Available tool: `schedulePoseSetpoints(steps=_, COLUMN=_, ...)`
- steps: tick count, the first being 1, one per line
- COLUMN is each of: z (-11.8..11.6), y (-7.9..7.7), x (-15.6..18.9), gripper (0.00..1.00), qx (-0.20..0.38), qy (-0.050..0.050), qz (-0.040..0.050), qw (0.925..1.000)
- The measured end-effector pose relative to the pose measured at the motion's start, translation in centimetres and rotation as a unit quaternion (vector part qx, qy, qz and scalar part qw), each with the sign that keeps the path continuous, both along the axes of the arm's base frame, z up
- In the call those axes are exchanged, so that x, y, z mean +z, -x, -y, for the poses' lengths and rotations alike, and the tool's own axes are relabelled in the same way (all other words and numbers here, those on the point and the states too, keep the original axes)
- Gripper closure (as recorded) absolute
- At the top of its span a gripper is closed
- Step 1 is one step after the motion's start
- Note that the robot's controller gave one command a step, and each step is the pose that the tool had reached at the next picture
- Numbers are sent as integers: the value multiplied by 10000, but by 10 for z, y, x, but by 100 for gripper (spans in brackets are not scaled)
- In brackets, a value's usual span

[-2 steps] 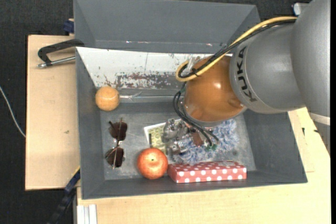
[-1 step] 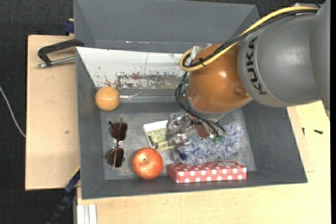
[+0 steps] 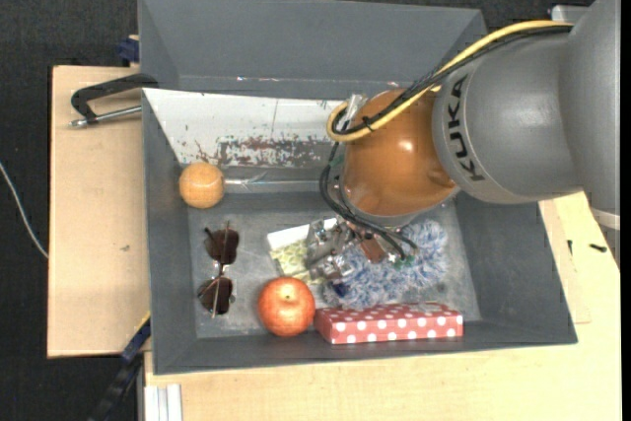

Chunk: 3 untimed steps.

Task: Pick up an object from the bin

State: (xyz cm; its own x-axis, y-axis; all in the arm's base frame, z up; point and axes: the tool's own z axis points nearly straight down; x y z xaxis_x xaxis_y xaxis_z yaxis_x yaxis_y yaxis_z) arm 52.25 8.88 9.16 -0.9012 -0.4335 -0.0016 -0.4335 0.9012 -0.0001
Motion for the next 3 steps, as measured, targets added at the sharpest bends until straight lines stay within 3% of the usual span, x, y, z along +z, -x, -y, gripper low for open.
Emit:
schedulePoseSetpoints(steps=1, z=-5, y=1, x=21, gripper=100, qx=-123, qy=-6, qz=5, qw=9999)
schedulePoseSetpoints(steps=2, z=-9, y=3, x=79, gripper=100, qx=-304, qy=-7, qz=0, qw=9995)
schedulePoseSetpoints(steps=3, z=4, y=0, x=107, gripper=100, qx=-374, qy=-12, qz=21, qw=9993)
